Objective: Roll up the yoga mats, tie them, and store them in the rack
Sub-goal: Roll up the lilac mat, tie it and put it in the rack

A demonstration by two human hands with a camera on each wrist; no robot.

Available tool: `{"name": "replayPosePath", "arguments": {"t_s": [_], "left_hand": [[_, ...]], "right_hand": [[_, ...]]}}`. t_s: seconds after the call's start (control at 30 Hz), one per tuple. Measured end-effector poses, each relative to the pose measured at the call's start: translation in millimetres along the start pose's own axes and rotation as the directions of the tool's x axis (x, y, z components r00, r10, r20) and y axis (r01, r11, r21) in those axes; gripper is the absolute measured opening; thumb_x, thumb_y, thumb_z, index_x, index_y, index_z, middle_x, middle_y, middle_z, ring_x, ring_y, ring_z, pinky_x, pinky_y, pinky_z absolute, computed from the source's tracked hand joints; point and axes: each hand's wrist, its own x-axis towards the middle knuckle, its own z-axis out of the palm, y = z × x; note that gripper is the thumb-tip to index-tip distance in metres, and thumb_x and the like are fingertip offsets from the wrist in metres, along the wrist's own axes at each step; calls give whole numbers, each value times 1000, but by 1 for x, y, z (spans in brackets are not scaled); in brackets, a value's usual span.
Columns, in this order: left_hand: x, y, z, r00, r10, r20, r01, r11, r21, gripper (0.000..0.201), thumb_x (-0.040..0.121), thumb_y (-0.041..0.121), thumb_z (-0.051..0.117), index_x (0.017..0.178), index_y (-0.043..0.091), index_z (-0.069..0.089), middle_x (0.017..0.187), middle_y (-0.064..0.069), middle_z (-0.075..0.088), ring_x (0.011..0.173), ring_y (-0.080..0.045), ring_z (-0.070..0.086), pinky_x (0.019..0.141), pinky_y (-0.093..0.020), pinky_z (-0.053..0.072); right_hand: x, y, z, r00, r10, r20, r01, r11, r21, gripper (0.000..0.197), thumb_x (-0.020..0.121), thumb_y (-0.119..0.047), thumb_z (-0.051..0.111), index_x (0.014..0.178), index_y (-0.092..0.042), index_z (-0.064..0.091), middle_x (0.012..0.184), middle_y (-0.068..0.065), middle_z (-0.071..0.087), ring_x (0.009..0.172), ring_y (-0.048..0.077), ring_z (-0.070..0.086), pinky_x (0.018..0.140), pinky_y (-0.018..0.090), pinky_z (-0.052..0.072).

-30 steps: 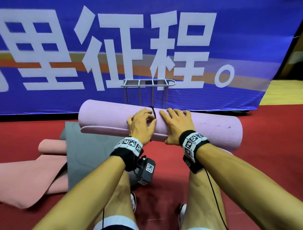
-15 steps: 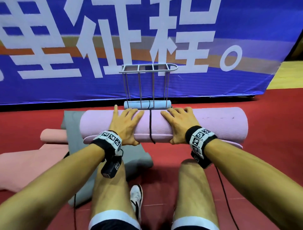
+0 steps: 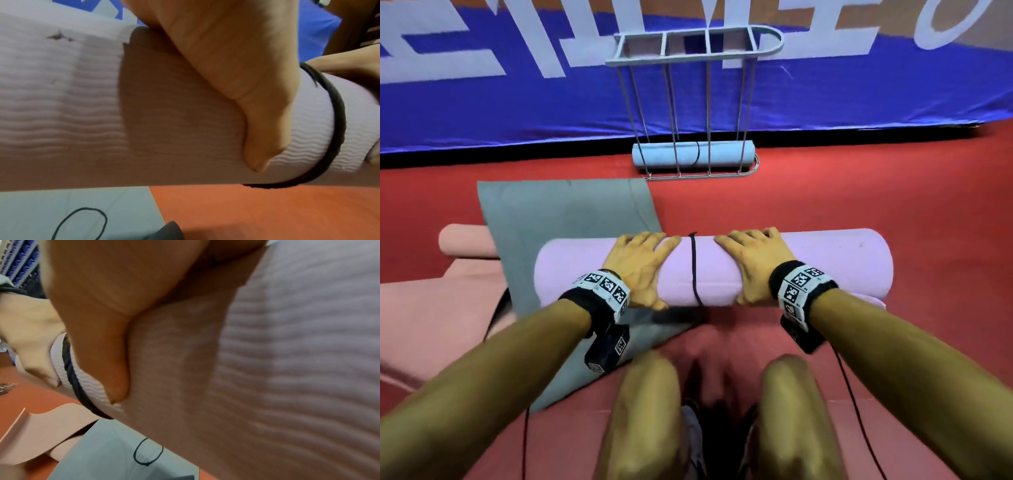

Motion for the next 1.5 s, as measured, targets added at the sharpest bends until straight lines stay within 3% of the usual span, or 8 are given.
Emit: {"name": "replayPosePath", "arguments": {"t_s": [0.13,0.37,0.5,0.67,0.83,1.1,1.33,1.5], "left_hand": [[16,-15,-50,996,-11,84,13,1000,-22,129,43,81,65,154,30,25,146,2,46,128,-26,49,98,-45,40],[1,-59,-245,991,-19,130,25,999,-44,125,44,81,63,153,32,26,145,3,47,128,-24,50,96,-46,42],[-17,-85,-358,992,-55,113,63,996,-69,130,43,81,71,155,35,23,149,4,44,134,-24,46,103,-47,38],[-32,-109,-428,997,-74,16,75,996,-39,132,41,86,68,155,32,27,148,4,48,131,-24,47,100,-45,39],[-39,-120,-440,996,-89,16,89,995,-47,134,39,85,70,156,34,28,149,7,48,131,-21,48,98,-43,41],[-28,-130,-437,996,-49,69,50,999,-11,130,38,85,65,154,38,29,148,9,49,129,-20,52,97,-40,44],[-2,-133,-425,996,-7,87,11,999,-47,128,40,82,68,154,38,28,147,10,50,128,-19,52,99,-41,43],[48,-125,-417,994,31,103,-23,996,-85,134,37,82,70,155,33,27,148,6,48,131,-22,50,102,-43,43]], "right_hand": [[18,21,-45,996,-19,82,15,998,54,126,52,-67,80,155,-29,20,155,-1,38,135,26,45,103,45,31],[2,59,-232,986,-10,164,-13,990,137,132,52,-62,85,158,-28,14,160,3,31,144,27,36,119,54,20],[-13,74,-347,995,-4,100,-9,990,138,129,50,-62,85,156,-29,19,157,2,35,141,28,38,118,55,20],[-26,88,-423,999,-28,-17,29,995,91,129,50,-66,83,157,-32,20,156,0,35,141,28,38,116,59,19],[-40,96,-431,999,39,5,-39,999,7,149,43,-81,81,159,-37,-3,167,8,14,154,28,12,115,71,3],[-32,109,-407,986,97,138,-101,995,21,163,38,-74,87,154,-39,-22,169,5,3,156,29,2,115,74,9],[-20,124,-393,986,132,104,-144,982,123,139,41,-66,84,156,-30,13,157,-1,31,144,27,31,114,70,20],[-6,161,-384,981,161,108,-174,977,125,135,39,-64,84,154,-31,20,154,-3,35,139,27,38,114,66,23]]}}
